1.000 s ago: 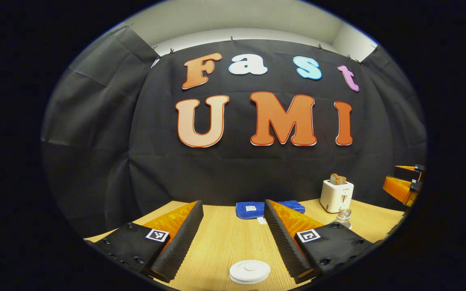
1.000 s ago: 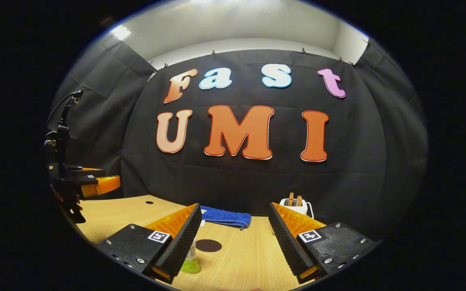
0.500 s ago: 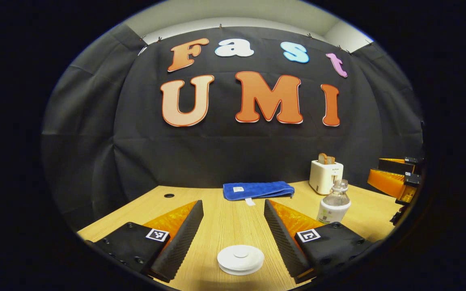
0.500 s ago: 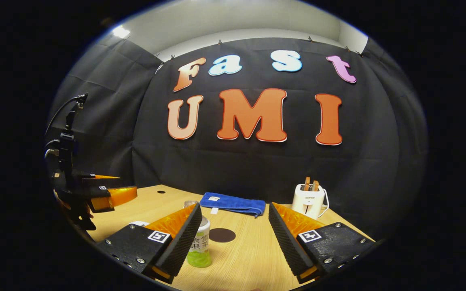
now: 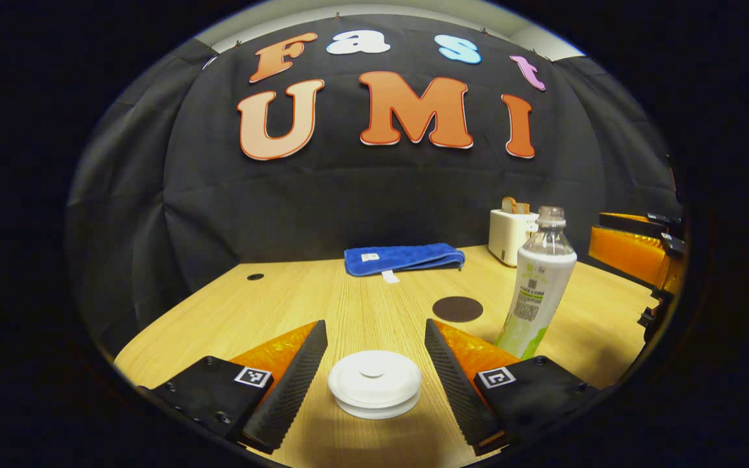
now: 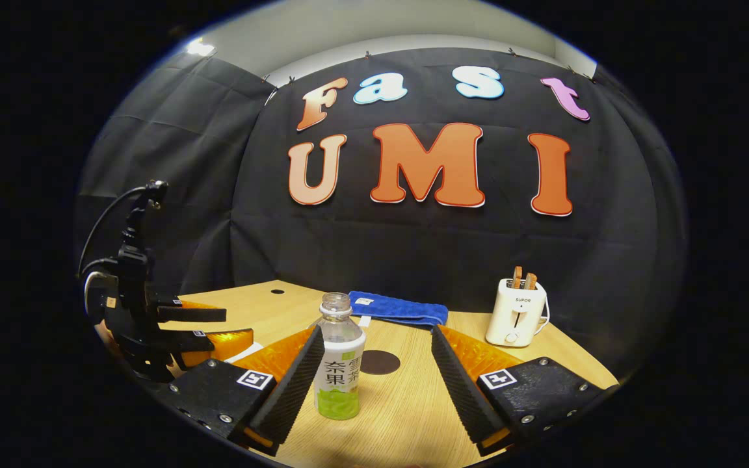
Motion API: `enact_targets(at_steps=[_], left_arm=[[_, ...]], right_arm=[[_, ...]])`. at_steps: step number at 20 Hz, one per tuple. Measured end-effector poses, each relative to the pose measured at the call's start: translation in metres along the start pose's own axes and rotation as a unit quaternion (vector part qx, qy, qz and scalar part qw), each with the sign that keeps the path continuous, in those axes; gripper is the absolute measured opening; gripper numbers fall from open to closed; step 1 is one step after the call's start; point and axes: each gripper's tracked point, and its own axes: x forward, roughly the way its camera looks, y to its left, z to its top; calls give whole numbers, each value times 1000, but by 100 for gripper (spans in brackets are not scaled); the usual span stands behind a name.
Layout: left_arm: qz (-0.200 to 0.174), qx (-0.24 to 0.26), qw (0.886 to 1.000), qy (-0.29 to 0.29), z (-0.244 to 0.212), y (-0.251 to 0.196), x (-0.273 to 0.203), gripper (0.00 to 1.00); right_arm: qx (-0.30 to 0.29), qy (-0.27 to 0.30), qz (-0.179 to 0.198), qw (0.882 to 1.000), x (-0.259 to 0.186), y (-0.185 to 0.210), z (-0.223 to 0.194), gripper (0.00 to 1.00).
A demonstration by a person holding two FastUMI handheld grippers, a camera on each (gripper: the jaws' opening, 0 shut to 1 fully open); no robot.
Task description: Open the teacup lid with one hand, grasp the water bottle and pour water into the teacup with the other hand; after pouring, place the water bottle on the coaster and then close the teacup lid.
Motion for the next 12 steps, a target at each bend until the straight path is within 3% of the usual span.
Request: enact_targets(at_steps=[6,7,10,12], left_arm=[[9,-10,1000,17,-15,5,13,90],[8,-12,1000,20,-16,5,15,80],[13,-7,999,35,-25,6,19,75],[9,-5,999,44,-30,2,22,64]], right_arm=[[-9,12,14,1000,-1,7,-12,100],[-9,14,15,1000,-1,7,-14,100],[-7,19,16,1000,-2,7,-17,100],[-6,20,16,1000,-3,6,-18,100]])
